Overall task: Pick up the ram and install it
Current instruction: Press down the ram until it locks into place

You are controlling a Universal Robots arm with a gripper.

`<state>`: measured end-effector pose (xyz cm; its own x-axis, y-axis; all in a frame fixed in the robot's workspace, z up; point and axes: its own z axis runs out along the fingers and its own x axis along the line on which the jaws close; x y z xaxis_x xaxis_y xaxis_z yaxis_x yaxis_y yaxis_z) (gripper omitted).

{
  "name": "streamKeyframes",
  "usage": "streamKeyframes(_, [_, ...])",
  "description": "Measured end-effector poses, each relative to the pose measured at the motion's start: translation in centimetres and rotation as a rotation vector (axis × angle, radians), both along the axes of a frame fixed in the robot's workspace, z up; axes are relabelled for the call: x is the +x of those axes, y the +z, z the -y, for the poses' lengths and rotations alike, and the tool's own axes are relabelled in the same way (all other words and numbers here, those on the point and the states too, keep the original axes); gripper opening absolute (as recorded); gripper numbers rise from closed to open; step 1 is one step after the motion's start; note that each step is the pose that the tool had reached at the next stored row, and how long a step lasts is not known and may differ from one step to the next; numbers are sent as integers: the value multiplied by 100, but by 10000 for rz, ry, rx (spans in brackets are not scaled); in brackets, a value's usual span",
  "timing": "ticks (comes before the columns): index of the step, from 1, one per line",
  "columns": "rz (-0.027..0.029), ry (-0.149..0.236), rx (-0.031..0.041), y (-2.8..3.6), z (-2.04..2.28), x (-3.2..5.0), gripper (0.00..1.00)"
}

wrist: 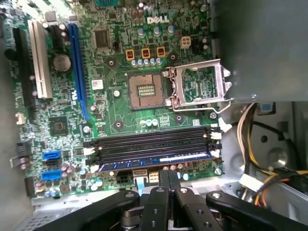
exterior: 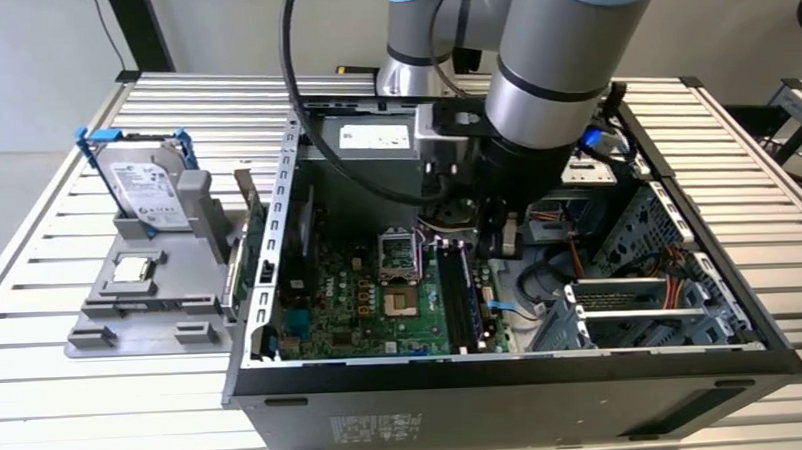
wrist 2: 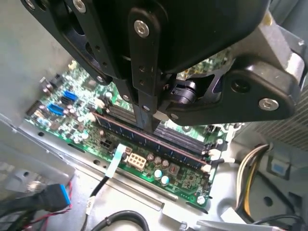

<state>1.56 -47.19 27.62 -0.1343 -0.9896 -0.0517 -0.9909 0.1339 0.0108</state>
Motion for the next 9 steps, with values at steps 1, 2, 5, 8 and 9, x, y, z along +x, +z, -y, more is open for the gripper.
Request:
streamKeyframes(1, [0,0,-2,45,0,0,0])
streamKeyframes(2, [0,0,0,91,0,0,0])
streamKeyframes(5, [0,2,-1,150,0,1,0])
streamKeyframes(8, [1,1,1,151,0,0,0])
streamKeyframes(9, [0,1,0,153,0,0,0])
